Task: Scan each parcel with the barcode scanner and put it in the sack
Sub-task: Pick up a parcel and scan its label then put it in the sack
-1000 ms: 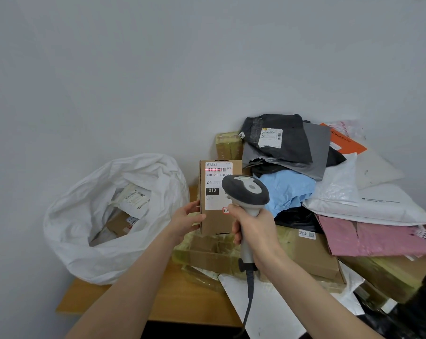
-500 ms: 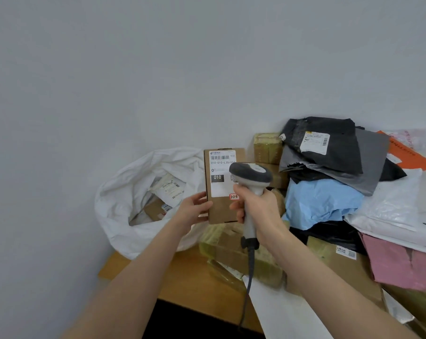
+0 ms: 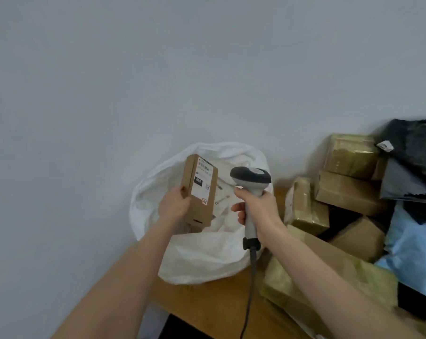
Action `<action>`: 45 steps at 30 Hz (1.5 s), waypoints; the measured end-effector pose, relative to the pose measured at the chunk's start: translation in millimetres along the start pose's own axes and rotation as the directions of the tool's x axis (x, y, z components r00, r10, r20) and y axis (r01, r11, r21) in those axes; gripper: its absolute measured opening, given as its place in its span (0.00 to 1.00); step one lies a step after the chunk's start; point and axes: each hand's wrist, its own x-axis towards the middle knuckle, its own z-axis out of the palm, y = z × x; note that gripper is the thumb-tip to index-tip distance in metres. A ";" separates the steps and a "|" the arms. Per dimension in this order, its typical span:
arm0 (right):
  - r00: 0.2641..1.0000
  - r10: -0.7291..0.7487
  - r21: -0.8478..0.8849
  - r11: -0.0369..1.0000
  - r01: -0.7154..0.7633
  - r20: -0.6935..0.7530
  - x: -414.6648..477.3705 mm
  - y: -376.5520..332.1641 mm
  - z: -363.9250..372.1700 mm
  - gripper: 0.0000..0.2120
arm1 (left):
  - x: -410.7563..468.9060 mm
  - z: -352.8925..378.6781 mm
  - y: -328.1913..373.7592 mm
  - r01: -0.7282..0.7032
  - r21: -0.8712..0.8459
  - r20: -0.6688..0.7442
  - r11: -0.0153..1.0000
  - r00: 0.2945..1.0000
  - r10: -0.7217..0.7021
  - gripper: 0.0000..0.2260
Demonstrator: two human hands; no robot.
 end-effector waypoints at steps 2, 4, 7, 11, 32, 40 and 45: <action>0.999 0.032 -0.006 0.999 -0.032 -0.008 21.5 7.4 15.4 0.06 | 28.3 10.2 -11.1 -0.028 0.150 0.033 0.988 0.999 0.023 0.14; 0.998 0.056 -0.003 0.998 -0.056 -0.015 39.2 13.4 25.5 0.06 | 48.8 25.7 -22.2 -0.042 0.235 0.087 0.971 0.996 0.022 0.13; 0.996 0.083 -0.026 0.996 -0.084 -0.035 60.0 21.1 32.5 0.05 | 63.9 49.8 -37.4 -0.019 0.291 0.128 0.957 0.992 -0.019 0.20; 0.992 0.110 -0.041 0.993 -0.113 -0.062 78.7 27.7 38.2 0.05 | 68.0 74.5 -42.1 -0.201 0.486 0.124 0.851 0.979 0.161 0.38; 0.978 0.175 0.015 0.985 -0.174 -0.118 60.8 42.6 19.6 0.05 | 59.8 98.9 -58.4 -0.221 0.663 0.287 0.715 0.958 0.030 0.25; 0.982 0.131 0.107 0.987 -0.117 -0.138 -8.2 38.0 -23.3 0.05 | -2.3 84.9 22.2 -0.319 0.572 0.190 0.756 0.948 0.256 0.26; 0.983 0.100 0.153 0.985 -0.076 -0.153 -67.2 35.2 -84.6 0.06 | -77.9 83.2 86.8 -0.381 0.545 0.160 0.747 0.922 0.353 0.25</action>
